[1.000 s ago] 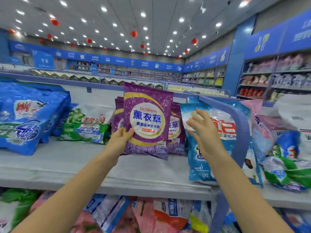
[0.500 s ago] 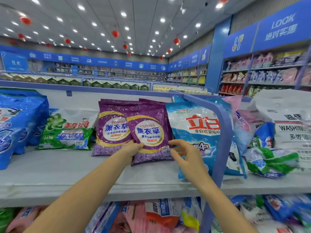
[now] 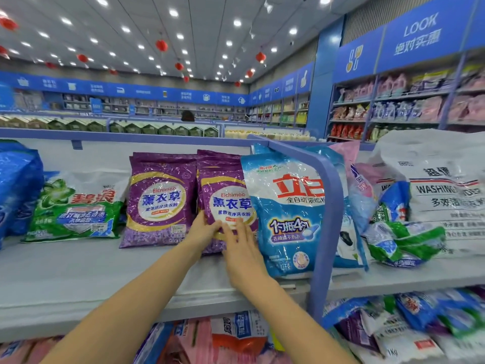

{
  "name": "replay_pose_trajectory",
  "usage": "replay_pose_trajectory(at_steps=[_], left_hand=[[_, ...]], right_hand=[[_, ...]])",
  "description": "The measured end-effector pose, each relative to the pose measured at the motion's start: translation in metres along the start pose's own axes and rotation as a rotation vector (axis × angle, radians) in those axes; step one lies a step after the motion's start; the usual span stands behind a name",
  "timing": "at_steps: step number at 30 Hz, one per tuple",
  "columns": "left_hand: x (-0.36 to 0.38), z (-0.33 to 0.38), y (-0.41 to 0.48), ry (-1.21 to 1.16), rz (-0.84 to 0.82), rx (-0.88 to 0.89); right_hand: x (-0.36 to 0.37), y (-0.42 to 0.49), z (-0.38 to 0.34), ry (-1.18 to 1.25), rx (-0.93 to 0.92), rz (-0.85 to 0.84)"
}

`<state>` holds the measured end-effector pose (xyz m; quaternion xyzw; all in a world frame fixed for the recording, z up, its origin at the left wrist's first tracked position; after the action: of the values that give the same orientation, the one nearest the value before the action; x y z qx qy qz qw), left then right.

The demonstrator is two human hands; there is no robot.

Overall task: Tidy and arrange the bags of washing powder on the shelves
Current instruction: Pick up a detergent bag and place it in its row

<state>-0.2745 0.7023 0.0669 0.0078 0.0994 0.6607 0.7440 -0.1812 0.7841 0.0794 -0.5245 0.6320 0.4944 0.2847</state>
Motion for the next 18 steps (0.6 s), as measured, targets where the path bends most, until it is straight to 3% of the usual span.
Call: replay_pose_trajectory(at_steps=[4,8,12,15,18], left_hand=[[-0.025,0.000,0.003,0.037,0.126,0.014],[-0.029,-0.002,0.006,0.104,0.120,0.001],[-0.045,0.016,-0.003,0.210,0.255,0.084],[-0.060,0.049,-0.019,0.286,0.327,0.211],[-0.070,0.086,-0.044,0.276,0.359,0.370]], right_hand=[[0.015,0.014,0.015,-0.086,0.125,-0.053],[0.026,0.019,0.021,-0.145,0.147,-0.115],[0.020,0.017,0.010,-0.132,0.142,-0.114],[-0.006,0.005,-0.017,0.074,0.021,-0.011],[-0.064,-0.026,-0.043,0.217,-0.150,0.220]])
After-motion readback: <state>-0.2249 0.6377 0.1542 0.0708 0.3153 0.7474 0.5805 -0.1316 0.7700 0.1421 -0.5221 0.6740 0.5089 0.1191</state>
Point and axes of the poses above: each hand's wrist, its own y-axis towards the middle knuckle, its own x-axis out of the palm, z = x × y, the point moved 10 cm from there along y, towards the middle knuckle, and after that the axes turned 4 degrees about y, right-handed, at the moved point
